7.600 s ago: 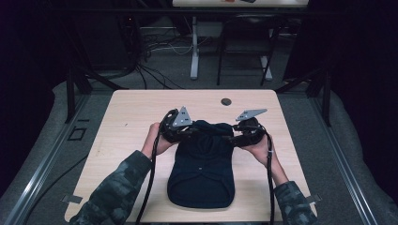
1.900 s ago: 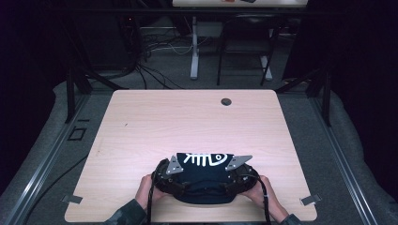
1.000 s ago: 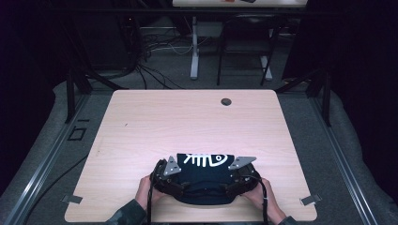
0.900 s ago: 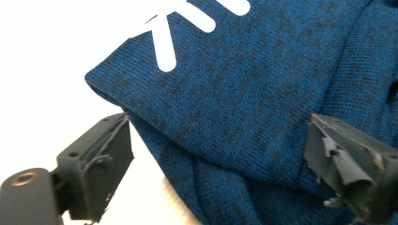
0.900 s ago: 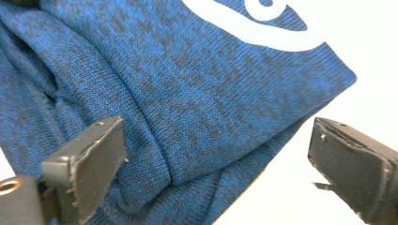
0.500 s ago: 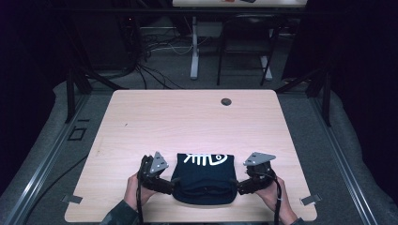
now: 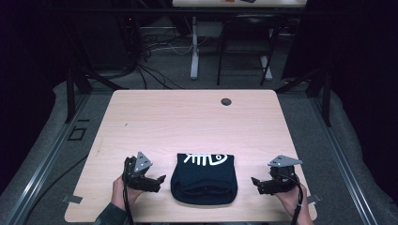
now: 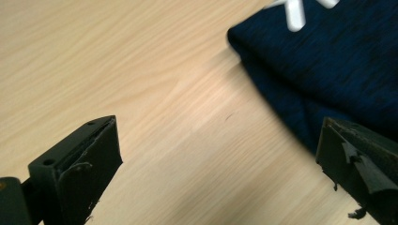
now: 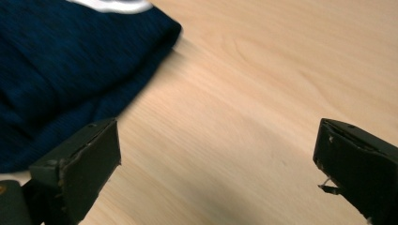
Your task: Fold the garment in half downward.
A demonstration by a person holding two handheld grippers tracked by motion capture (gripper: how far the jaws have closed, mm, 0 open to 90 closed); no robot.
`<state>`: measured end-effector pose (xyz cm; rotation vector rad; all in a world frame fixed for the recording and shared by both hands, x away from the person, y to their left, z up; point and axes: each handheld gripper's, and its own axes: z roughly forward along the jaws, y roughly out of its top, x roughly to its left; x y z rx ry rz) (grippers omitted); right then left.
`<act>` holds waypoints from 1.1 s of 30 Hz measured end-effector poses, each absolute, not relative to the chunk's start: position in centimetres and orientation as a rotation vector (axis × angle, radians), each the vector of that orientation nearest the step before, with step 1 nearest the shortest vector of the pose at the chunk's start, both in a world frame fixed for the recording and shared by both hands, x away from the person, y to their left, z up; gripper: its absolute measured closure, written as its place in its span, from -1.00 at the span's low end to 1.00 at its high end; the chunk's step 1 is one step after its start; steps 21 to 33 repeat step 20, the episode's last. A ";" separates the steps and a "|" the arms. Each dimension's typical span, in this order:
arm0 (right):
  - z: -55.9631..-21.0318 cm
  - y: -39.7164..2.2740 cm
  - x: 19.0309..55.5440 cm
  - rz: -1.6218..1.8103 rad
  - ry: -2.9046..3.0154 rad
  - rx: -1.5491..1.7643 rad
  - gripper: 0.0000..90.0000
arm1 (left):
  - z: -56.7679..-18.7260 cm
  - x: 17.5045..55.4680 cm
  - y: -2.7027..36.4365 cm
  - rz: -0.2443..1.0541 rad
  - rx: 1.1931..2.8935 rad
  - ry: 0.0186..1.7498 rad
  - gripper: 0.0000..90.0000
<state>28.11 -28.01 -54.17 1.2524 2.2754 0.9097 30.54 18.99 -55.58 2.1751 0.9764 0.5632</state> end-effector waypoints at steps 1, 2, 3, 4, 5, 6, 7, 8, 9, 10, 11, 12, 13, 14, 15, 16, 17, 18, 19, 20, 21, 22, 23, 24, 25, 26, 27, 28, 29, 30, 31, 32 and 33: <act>-54.8 -28.7 28.1 0.888 2.284 1.284 -0.99 | -55.8 30.7 19.3 0.562 2.178 0.992 -0.99; -55.1 -29.0 28.2 0.877 2.284 1.299 -0.98 | -56.2 30.9 19.7 0.559 2.185 1.016 -0.99; -55.4 -29.2 28.2 0.876 2.284 1.312 -0.98 | -56.5 31.0 19.9 0.557 2.183 1.028 -0.99; -55.8 -29.4 28.2 0.864 2.293 1.327 -0.98 | -56.5 31.0 19.9 0.557 2.183 1.028 -0.99; -56.1 -29.6 28.4 0.850 2.302 1.335 -0.98 | -56.7 31.2 20.1 0.553 2.191 1.036 -0.99; -56.4 -29.7 28.5 0.839 2.304 1.350 -0.98 | -56.9 31.3 20.2 0.547 2.201 1.045 -0.99; -56.7 -29.8 28.6 0.839 2.305 1.355 -0.98 | -57.4 31.6 20.3 0.543 2.215 1.056 -0.99; -56.9 -29.9 28.7 0.826 2.315 1.361 -0.98 | -57.4 31.6 20.3 0.543 2.215 1.056 -1.00; -57.0 -29.9 28.8 0.810 2.320 1.365 -0.98 | -57.6 31.7 20.4 0.539 2.227 1.063 -1.00; -57.0 -29.9 28.8 0.810 2.320 1.365 -0.98 | -57.7 31.8 20.4 0.537 2.232 1.063 -1.00; -57.3 -29.9 28.9 0.797 2.322 1.354 -0.98 | -57.9 31.9 20.5 0.543 2.232 1.067 -1.00; -57.4 -29.9 28.9 0.784 2.329 1.362 -0.98 | -58.1 32.1 20.6 0.525 2.236 1.080 -1.00; -57.5 -29.9 29.0 0.774 2.339 1.358 -0.98 | -58.1 32.1 20.6 0.525 2.236 1.080 -1.00; -57.7 -29.9 29.0 0.764 2.336 1.360 -0.99 | -58.2 32.2 20.7 0.517 2.243 1.081 -0.99; -57.8 -29.9 29.1 0.764 2.343 1.360 -1.00 | -58.3 32.2 20.7 0.511 2.243 1.082 -1.00; -57.8 -29.9 29.1 0.764 2.343 1.360 -1.00 | -58.3 32.3 20.8 0.498 2.238 1.089 -1.00; -57.9 -30.1 29.2 0.778 2.334 1.374 -1.00 | -58.3 32.3 20.8 0.498 2.235 1.092 -1.00; -57.9 -30.1 29.2 0.777 2.338 1.380 -1.00 | -58.3 32.3 20.8 0.498 2.233 1.092 -1.00; -57.9 -30.1 29.2 0.777 2.338 1.380 -1.00 | -58.4 32.3 20.8 0.495 2.232 1.090 -1.00; -57.9 -30.2 29.2 0.784 2.332 1.381 -1.00 | -58.4 32.3 20.8 0.492 2.227 1.091 -1.00; -57.9 -30.2 29.2 0.784 2.332 1.381 -1.00 | -58.4 32.3 20.8 0.492 2.227 1.091 -1.00; -57.9 -30.2 29.2 0.784 2.332 1.381 -1.00 | -58.4 32.3 20.8 0.492 2.227 1.091 -1.00; -57.9 -30.2 29.2 0.784 2.332 1.381 -1.00 | -58.4 32.3 20.8 0.492 2.227 1.091 -1.00; -57.9 -30.2 29.2 0.784 2.332 1.381 -1.00 | -58.4 32.3 20.8 0.492 2.227 1.091 -1.00; -57.9 -30.2 29.2 0.784 2.332 1.381 -1.00 | -58.4 32.3 20.8 0.492 2.227 1.091 -1.00; -57.9 -30.2 29.2 0.784 2.332 1.381 -1.00 | -58.4 32.3 20.8 0.492 2.227 1.091 -1.00; -57.9 -30.2 29.2 0.784 2.332 1.381 -1.00 | -58.4 32.3 20.8 0.492 2.227 1.091 -1.00; -57.9 -30.2 29.2 0.784 2.332 1.381 -1.00 | -58.4 32.3 20.8 0.492 2.227 1.091 -1.00; -57.9 -30.2 29.2 0.784 2.332 1.381 -1.00 | -58.4 32.3 20.8 0.492 2.227 1.091 -1.00; -57.9 -30.2 29.2 0.784 2.332 1.381 -1.00 | -58.4 32.3 20.8 0.492 2.227 1.091 -1.00; -57.9 -30.2 29.2 0.784 2.332 1.381 -1.00 | -58.4 32.3 20.8 0.492 2.227 1.091 -1.00; -57.9 -30.2 29.2 0.784 2.332 1.381 -1.00 | -58.4 32.3 20.8 0.492 2.227 1.091 -1.00; -57.9 -30.2 29.2 0.784 2.332 1.381 -1.00 | -58.4 32.3 20.8 0.492 2.227 1.091 -1.00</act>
